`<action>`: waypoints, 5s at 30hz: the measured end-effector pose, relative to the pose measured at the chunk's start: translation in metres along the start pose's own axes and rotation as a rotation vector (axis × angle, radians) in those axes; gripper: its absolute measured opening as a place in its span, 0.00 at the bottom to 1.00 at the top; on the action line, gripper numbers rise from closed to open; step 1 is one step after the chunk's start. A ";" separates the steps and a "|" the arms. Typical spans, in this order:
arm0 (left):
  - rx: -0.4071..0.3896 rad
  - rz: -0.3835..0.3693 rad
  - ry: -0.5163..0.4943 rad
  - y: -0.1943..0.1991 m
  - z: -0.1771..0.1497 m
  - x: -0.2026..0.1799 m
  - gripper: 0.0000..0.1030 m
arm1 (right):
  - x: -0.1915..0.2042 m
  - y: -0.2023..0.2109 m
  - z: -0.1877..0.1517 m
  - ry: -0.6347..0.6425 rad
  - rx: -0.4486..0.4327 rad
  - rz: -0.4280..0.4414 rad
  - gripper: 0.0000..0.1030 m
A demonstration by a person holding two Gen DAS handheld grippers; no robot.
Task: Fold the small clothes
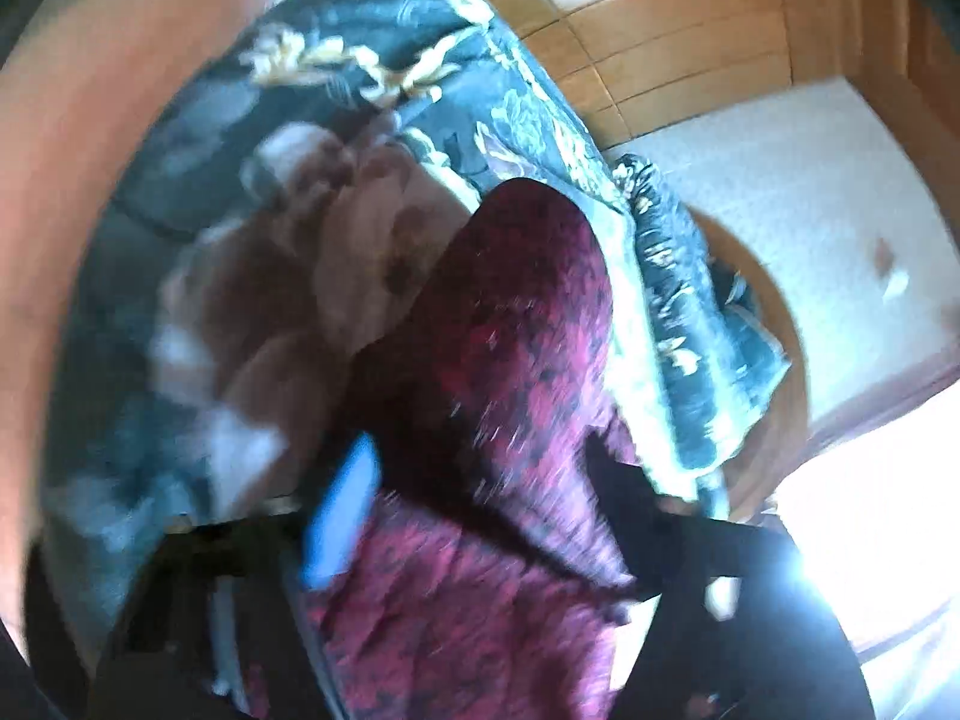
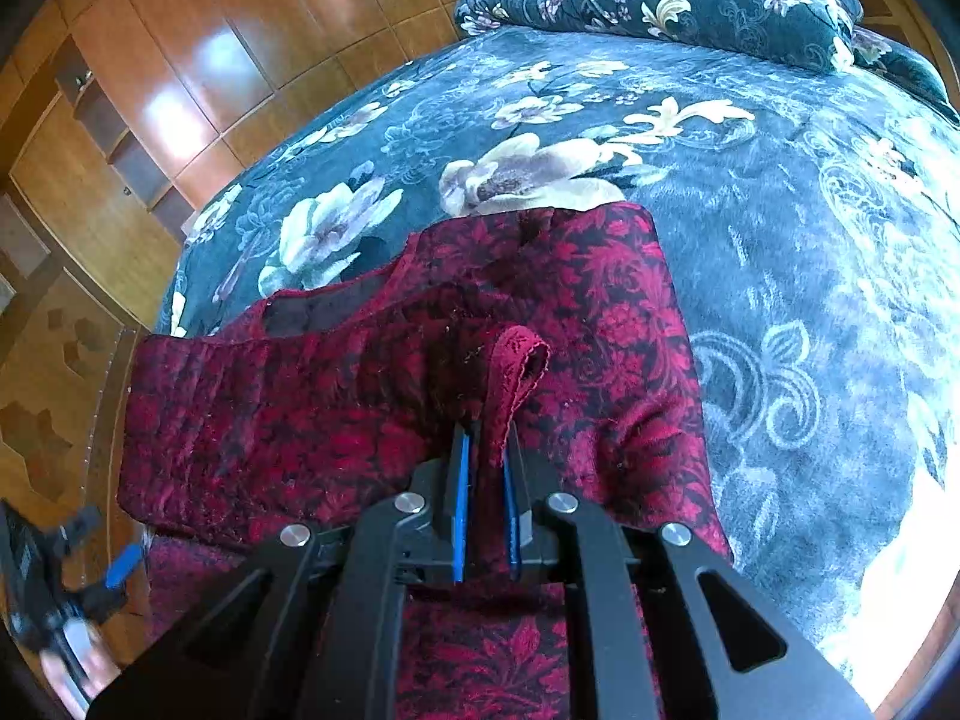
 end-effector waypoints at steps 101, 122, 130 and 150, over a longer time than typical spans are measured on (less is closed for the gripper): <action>-0.152 0.469 -0.770 0.014 -0.074 -0.093 0.60 | 0.016 -0.011 -0.011 0.222 -0.077 -0.119 0.76; 0.047 0.432 -0.580 0.102 -0.149 0.016 0.65 | -0.039 0.071 -0.142 0.168 0.149 -0.118 0.85; 0.180 0.315 -0.498 0.141 -0.195 0.055 0.70 | -0.063 0.112 -0.210 0.048 0.252 0.037 0.85; 0.216 -0.086 -0.399 0.173 -0.186 -0.006 0.11 | -0.035 0.185 -0.227 -0.004 0.304 0.448 0.19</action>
Point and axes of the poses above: each gripper's, at about its wrist camera, not at the fingertips, and y roughly against the way its jaws point, x to its left, z to its top, the point moved 6 cm from there along -y, roughly the way its jaws point, and after that the axes turned 2 degrees about -z, right-handed, at the moved point
